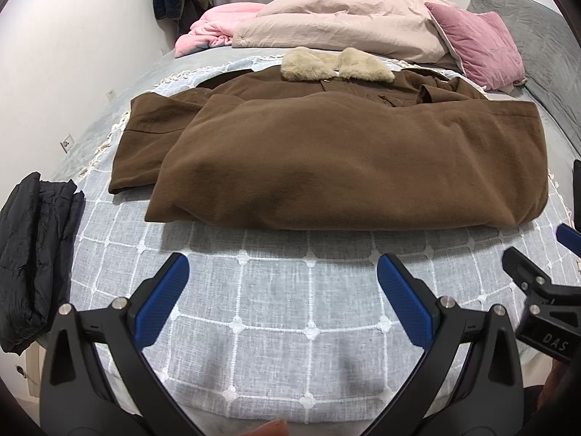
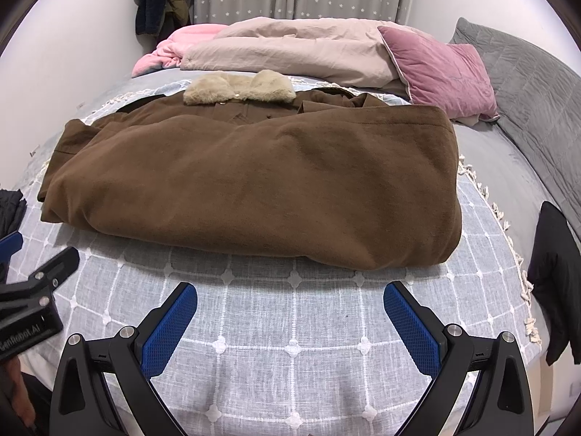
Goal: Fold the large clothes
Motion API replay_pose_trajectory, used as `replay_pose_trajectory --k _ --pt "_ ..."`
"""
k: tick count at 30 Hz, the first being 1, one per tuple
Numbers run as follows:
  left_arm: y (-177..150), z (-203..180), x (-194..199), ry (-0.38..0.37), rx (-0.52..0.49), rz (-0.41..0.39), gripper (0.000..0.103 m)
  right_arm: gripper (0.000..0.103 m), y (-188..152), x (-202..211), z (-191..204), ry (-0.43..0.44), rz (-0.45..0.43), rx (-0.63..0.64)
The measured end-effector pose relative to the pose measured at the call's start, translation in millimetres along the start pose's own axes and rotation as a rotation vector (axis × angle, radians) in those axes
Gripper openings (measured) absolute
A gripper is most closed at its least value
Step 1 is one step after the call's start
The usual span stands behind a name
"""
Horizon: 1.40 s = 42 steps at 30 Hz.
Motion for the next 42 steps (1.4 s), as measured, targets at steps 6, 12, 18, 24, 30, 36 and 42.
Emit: replay_pose_trajectory --k 6,12,18,24,30,36,42 --pt "13 10 -13 0.052 0.020 0.020 0.103 0.103 8 -11 -13 0.037 0.042 -0.046" --pt "50 11 -11 0.086 -0.025 -0.012 0.103 0.103 42 -16 -41 0.048 0.078 -0.058" --pt "99 9 -12 0.177 -0.113 -0.121 0.103 0.103 89 -21 -69 0.003 0.081 -0.009" --pt "126 15 -42 0.218 -0.178 -0.097 0.103 0.103 122 -37 -91 -0.018 0.124 0.033" --pt "142 24 -82 0.166 -0.206 -0.001 0.103 0.103 145 -62 -105 -0.048 0.163 0.058" --pt "149 35 -118 0.158 -0.226 0.050 0.103 0.103 153 -88 -125 -0.054 0.204 0.027" --pt "140 63 -150 0.053 -0.157 0.160 0.103 0.103 134 -109 -151 -0.121 0.245 -0.015"
Point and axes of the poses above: each gripper's, at about its wrist camera, not at the fingertips, and x roughly against the way its jaws point, z to its left, y to its top, the point moved 1 cm from there along -x, roughly the way its jaws point, and after that the axes turned 2 degrees about x, right-handed, at the moved point
